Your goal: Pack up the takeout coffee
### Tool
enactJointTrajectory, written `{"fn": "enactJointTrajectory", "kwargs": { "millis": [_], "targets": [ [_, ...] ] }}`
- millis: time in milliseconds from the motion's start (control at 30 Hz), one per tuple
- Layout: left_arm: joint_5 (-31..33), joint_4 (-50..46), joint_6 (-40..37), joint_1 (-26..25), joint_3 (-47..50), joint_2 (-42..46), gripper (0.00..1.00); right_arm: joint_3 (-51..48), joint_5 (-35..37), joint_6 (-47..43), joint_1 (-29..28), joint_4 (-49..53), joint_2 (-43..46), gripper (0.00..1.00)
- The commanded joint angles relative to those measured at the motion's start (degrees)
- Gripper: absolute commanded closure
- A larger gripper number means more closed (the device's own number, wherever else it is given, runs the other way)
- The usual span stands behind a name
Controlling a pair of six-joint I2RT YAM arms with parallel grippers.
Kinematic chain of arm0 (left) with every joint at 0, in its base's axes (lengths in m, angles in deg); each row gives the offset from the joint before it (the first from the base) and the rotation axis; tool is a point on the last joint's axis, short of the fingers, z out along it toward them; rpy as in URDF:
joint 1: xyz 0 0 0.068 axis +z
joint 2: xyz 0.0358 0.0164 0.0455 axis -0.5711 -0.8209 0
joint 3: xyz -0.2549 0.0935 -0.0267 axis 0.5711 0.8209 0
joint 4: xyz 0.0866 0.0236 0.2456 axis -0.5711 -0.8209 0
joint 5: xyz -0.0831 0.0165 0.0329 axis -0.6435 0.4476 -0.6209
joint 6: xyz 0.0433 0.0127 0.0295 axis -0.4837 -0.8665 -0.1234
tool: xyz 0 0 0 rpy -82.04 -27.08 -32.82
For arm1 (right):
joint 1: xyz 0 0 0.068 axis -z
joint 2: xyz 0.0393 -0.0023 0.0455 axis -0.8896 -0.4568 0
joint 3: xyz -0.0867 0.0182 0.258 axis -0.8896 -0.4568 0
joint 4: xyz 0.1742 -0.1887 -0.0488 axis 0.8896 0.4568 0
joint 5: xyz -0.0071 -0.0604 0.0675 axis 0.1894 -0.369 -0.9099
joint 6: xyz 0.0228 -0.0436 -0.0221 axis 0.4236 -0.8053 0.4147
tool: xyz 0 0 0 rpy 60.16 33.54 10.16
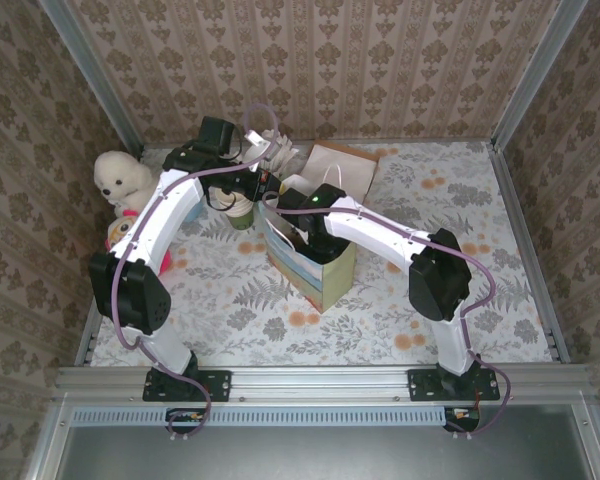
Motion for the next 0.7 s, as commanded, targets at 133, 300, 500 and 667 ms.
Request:
{"fn": "enactJointTrajectory", "kwargs": {
  "millis": [133, 300, 500, 667],
  "targets": [
    [-1.2, -1.6, 0.4, 0.3, -1.9, -0.4, 1.0, -1.7, -0.6, -0.8, 0.2, -3.4, -2.3, 0.51],
    [-1.7, -1.9, 0.6, 0.1, -2.3, -0.4, 1.0, -2.6, -1.0, -0.9, 0.3, -3.8, -2.7, 0.51],
    [-1.5, -2.3, 0.4, 0.1, -2.3, -0.6, 1.0, -3.6, -1.1, -0.9, 0.4, -4.3, -2.9, 0.51],
    [-1.6, -2.2, 0.5, 0.1, -2.4, -0.9, 1.0, -4.6, -1.3, -0.9, 0.6, -5.0, -3.0, 0.51]
  ]
}}
